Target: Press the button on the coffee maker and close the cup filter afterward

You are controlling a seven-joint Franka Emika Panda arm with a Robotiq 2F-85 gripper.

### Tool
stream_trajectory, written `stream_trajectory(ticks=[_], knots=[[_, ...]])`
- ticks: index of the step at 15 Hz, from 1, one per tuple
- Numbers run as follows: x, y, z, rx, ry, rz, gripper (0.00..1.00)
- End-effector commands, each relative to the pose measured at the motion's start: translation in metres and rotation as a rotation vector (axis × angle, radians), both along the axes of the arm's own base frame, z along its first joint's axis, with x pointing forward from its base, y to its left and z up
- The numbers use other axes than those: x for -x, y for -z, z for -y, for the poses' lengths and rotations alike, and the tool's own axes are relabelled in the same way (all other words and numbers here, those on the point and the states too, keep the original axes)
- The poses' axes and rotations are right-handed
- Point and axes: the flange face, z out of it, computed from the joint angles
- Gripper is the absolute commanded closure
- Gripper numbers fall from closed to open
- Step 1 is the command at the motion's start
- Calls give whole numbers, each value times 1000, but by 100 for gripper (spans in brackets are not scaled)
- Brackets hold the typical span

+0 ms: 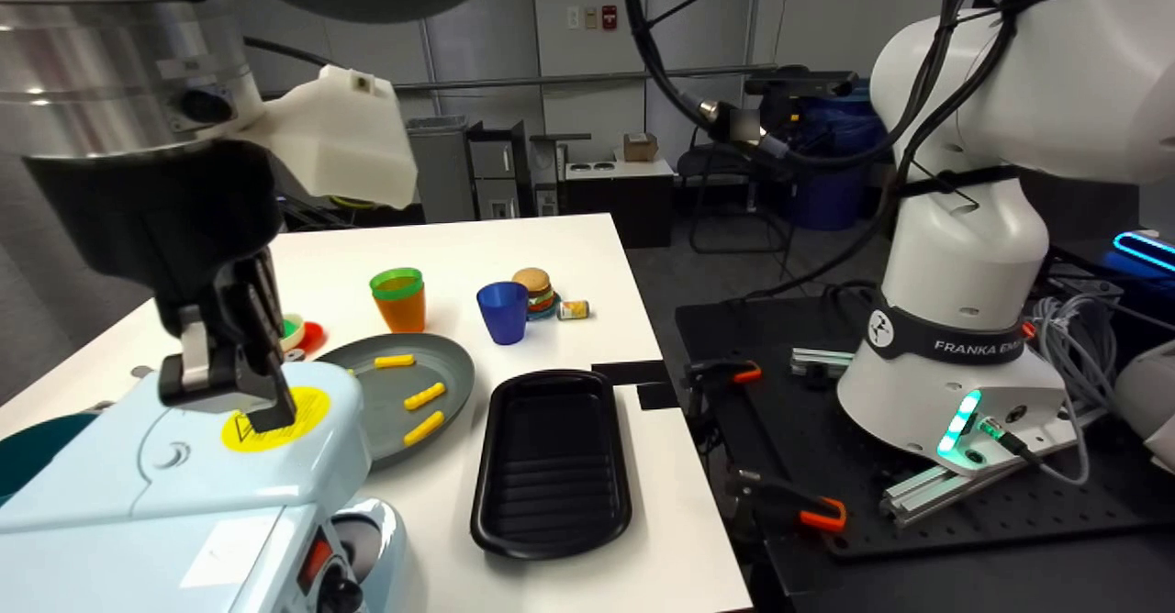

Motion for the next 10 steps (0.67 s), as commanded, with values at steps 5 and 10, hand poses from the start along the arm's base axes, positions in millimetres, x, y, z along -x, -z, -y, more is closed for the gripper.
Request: stream_trajectory(ticks=[5,10], knots=[[-39,-5,-5,36,-27,65,100],[-55,-5,-4,57,-38,85,100]])
